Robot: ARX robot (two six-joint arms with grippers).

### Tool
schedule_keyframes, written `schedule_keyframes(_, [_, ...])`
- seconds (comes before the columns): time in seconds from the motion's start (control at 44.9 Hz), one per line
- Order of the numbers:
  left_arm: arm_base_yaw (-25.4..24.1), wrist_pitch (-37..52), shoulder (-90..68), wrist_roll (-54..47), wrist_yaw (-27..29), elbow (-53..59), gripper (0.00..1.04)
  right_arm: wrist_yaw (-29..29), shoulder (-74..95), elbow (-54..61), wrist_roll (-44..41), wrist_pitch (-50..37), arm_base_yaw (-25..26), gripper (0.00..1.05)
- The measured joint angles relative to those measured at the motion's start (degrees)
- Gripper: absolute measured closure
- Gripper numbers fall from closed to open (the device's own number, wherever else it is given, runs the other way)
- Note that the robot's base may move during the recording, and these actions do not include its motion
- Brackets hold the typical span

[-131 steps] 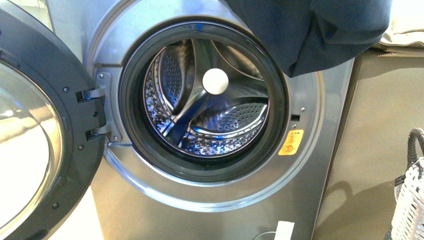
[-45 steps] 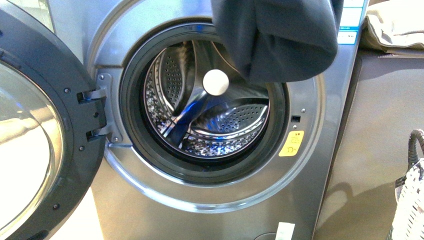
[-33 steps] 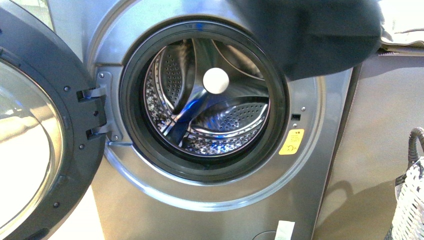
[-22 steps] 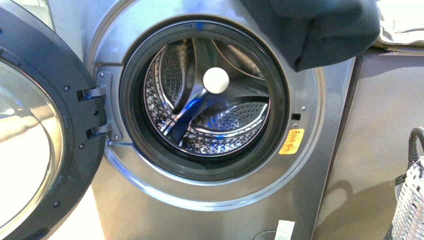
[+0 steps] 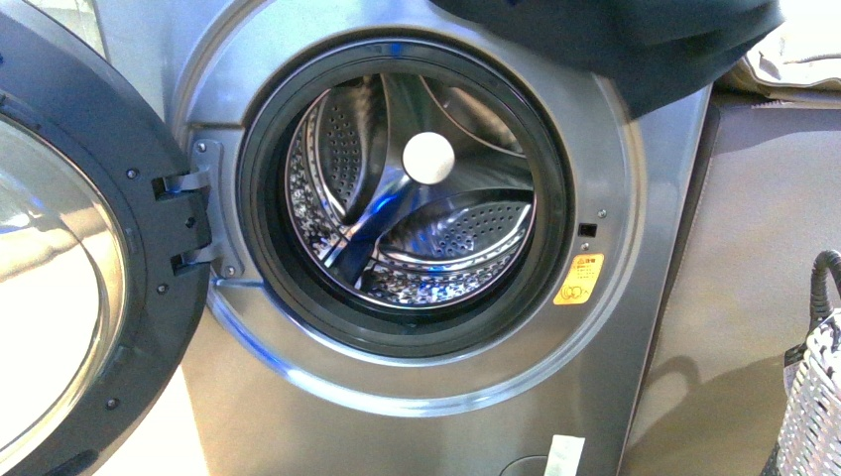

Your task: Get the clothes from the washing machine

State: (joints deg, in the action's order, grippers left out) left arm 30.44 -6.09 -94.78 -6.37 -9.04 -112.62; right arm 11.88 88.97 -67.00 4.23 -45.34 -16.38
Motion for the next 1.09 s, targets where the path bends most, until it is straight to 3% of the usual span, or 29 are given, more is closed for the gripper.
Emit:
schedule_keyframes(0.089, [0.00,0.00,0.00,0.07,-0.02,0.00,0.96,-0.79,-0.02,0.55,0.02,-1.40,0.13,0.60])
schedule_keyframes(0.267, [0.00,0.02,0.17,0.15,-0.17,-0.42,0.57,-6.01,-0.11,0.81,0.15,-4.72,2.80,0.95])
schedule_keyframes(0.379, [0.00,0.07,0.31,0.17,-0.20,-0.55,0.32,-9.86,-0.20,0.72,0.48,-7.48,6.67,0.98])
schedule_keyframes(0.535, [0.00,0.07,0.31,0.17,-0.17,-0.55,0.06,-11.21,-2.32,0.52,2.14,-9.90,11.69,0.98])
schedule_keyframes(0.846, [0.02,0.07,0.31,0.20,-0.20,-0.57,0.06,-6.21,-15.67,1.42,5.14,-9.92,21.07,0.98])
schedule_keyframes(1.091, [0.00,0.07,0.31,0.20,-0.20,-0.57,0.06,4.39,-25.73,1.81,8.94,5.18,33.57,0.98])
